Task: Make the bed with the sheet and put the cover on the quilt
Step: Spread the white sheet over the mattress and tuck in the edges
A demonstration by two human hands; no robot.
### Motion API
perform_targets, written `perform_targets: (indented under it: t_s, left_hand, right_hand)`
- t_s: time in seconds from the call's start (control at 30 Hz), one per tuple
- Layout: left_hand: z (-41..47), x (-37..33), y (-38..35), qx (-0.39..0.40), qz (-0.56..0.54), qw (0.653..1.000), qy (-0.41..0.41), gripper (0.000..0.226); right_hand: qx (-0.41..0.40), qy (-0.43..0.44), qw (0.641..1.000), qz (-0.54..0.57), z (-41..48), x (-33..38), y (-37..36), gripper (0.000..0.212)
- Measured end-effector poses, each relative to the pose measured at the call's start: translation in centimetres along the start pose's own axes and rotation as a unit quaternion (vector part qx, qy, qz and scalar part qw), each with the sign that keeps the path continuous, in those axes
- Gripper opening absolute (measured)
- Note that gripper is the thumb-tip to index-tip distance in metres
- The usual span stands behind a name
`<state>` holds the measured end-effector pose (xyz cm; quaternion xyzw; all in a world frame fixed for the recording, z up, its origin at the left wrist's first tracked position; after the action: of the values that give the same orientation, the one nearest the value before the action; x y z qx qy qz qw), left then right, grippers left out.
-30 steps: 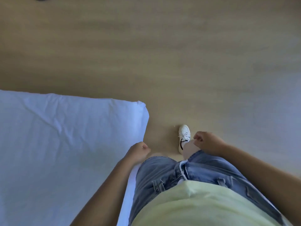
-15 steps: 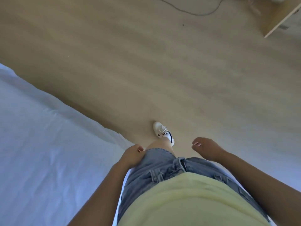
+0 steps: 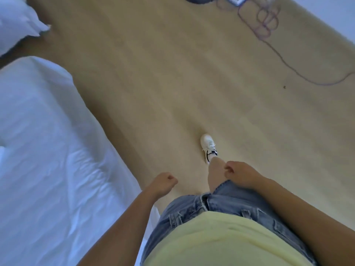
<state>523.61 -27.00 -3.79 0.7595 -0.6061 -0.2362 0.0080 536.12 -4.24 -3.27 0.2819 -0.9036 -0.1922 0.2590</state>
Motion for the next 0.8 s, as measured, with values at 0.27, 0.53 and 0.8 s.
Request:
perform_targets:
  t_s: [0.27, 0.53, 0.8]
  left_hand:
    - [5.1, -2.2, 15.5, -0.105, -0.158, 0.975, 0.120, 0.030]
    - [10.0, 1.0, 28.0, -0.160, -0.309, 0.924, 0.160, 0.012]
    - [12.7, 7.9, 46.3, -0.192, -0.415, 0.861, 0.221, 0.022]
  right_hand:
    - [0.037, 0.109, 0.985, -0.126, 15.9, 15.0, 17.3, 0.024]
    - [0.126, 0.178, 0.951, -0.220, 29.1, 36.8, 21.1, 0.021]
    - [0.206, 0.266, 0.897, -0.288, 36.0, 62.8, 17.9, 0.022]
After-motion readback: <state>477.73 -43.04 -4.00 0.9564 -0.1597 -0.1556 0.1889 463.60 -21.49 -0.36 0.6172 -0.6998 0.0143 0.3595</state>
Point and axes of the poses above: each hand's wrist, its own z-axis towards the middle knuckle, its own y-axis out of the back of the hand, x = y × z, the point moved 1 cm from there along z, towards the middle knuckle
